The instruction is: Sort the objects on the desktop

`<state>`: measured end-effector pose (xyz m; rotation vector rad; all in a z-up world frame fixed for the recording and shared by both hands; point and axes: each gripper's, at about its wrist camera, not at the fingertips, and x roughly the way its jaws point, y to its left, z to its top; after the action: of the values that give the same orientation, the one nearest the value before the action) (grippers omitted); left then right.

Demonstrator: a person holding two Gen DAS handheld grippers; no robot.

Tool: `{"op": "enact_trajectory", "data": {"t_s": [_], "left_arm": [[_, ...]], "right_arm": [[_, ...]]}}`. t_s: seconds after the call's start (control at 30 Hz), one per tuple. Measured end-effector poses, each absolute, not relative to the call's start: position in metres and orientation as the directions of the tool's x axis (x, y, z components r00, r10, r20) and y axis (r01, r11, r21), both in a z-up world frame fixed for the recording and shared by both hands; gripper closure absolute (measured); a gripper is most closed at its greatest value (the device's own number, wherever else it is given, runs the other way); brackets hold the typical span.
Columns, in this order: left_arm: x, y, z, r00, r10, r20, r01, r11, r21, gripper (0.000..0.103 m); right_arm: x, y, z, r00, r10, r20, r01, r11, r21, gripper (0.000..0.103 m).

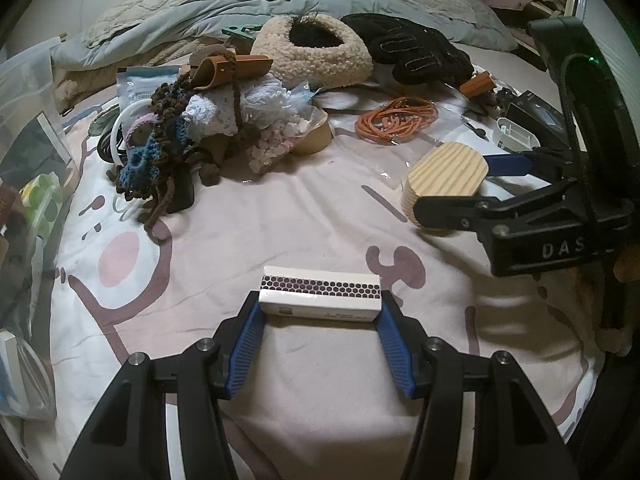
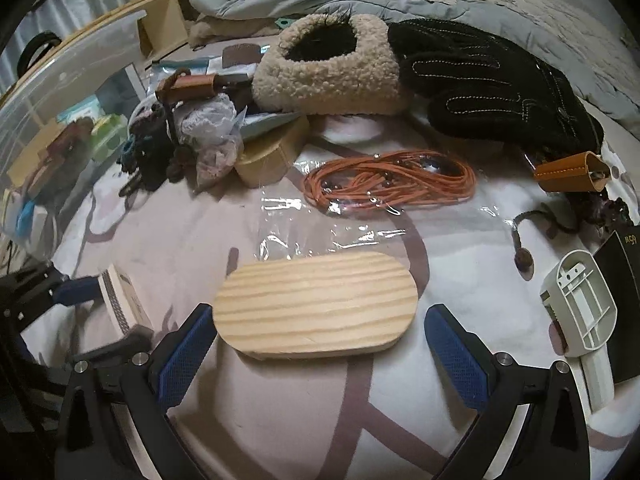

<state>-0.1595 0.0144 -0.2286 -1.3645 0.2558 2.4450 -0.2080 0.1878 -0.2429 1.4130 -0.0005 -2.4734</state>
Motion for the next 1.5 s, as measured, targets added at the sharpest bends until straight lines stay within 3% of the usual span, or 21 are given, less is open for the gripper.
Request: {"op": "enact_trajectory", "data": {"t_s": [0.57, 1.17, 1.5], "left_arm": [[-0.161, 0.013, -0.226, -0.519, 0.168, -0.838, -0.318, -0.948, 0.007, 0.047], [-0.141, -0.003, -0.192, -0.569, 0.18, -0.802, -0.268, -0.963, -0.026, 0.047], [-0.126, -0.015, -0.139, -0.641, 0.213, -0.738, -0.254, -0.966, -0.058, 0.047]], "right_arm": [[-0.203, 0.183, -0.24, -0.504, -0.225, -0.834, 0.253, -0.961, 0.107, 0.009], [-0.177, 0.218, -0.196, -0.573, -0.326, -0.752, 0.191, -0.945, 0.265, 0.009], [-0.16, 0.225, -0.163, -0.627, -0.358, -0.692, 0.198, -0.932, 0.304, 0.009]]}}
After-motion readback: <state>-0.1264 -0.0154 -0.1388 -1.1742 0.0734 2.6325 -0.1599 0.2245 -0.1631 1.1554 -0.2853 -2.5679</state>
